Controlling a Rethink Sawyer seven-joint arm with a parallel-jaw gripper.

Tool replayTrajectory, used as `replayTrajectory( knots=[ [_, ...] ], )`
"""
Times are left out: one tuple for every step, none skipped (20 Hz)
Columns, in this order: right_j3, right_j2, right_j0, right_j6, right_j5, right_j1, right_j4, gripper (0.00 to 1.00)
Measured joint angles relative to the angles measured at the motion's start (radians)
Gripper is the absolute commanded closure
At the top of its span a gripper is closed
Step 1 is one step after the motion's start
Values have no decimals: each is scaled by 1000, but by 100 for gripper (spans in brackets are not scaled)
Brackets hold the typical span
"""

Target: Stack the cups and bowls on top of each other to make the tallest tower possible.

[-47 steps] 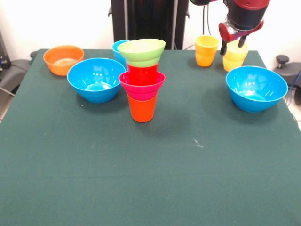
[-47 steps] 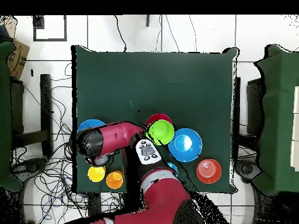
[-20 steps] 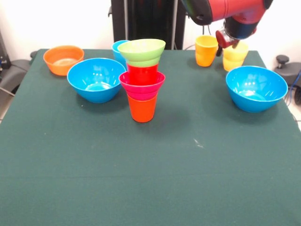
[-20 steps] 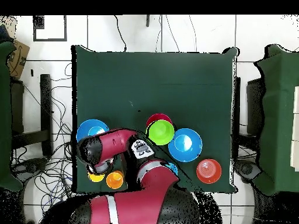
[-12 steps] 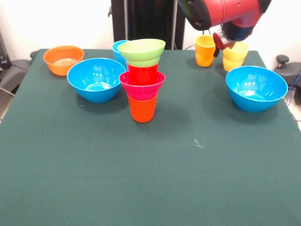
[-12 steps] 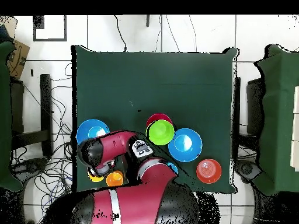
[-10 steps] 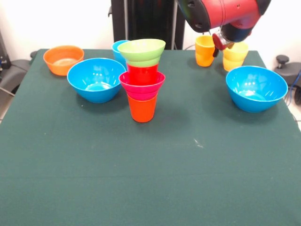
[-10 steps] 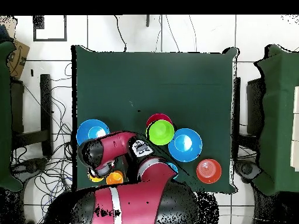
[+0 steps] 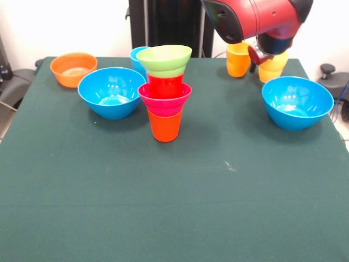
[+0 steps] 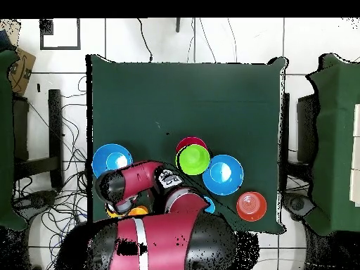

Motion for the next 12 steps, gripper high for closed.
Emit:
replayTrajectory(
  knots=[
    [0, 0, 1, 0, -9, 1, 0, 0],
    [0, 0, 2, 0, -25, 2, 0, 0],
    [0, 0, 3, 0, -41, 3, 0, 0],
    [0, 0, 4, 0, -50, 3, 0, 0],
    [0, 0, 6, 0, -69, 3, 0, 0],
    [0, 0, 7, 0, -78, 3, 0, 0],
    [0, 0, 8, 0, -99, 3, 0, 0],
    [0, 0, 9, 0, -108, 3, 0, 0],
    [0, 0, 10, 0, -130, 3, 0, 0],
    [0, 0, 11, 0, -137, 2, 0, 0],
    [0, 0, 11, 0, -145, 2, 0, 0],
    [0, 0, 12, 0, -156, 2, 0, 0]
  ],
)
